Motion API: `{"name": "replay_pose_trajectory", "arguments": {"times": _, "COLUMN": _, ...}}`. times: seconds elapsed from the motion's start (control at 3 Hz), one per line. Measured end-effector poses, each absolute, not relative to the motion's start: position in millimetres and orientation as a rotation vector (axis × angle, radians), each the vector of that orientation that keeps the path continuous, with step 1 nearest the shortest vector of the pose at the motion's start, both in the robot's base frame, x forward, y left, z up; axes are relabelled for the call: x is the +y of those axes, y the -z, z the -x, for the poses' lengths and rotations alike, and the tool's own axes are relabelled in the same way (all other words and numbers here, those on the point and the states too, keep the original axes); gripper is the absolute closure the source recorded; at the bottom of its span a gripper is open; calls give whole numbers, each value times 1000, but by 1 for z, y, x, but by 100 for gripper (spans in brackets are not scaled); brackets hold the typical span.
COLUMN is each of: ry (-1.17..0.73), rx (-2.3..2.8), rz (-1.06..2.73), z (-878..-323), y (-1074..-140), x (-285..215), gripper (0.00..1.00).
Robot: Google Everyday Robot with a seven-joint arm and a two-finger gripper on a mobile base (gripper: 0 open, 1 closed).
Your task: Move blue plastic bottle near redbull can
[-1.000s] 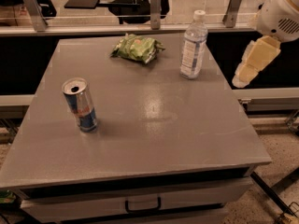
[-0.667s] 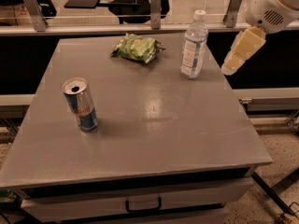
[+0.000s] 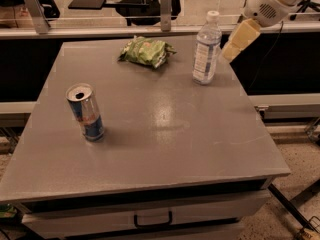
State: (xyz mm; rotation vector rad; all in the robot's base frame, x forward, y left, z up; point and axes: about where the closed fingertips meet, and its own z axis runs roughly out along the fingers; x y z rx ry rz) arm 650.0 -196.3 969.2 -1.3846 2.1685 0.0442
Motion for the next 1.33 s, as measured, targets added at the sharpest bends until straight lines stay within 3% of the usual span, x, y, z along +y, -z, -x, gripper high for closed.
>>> {"name": "replay_pose_trajectory", "arguments": {"times": 1.33, "ry": -195, "rx": 2184, "rz": 1349, "z": -687, "y": -942, "x": -163, "gripper": 0}}
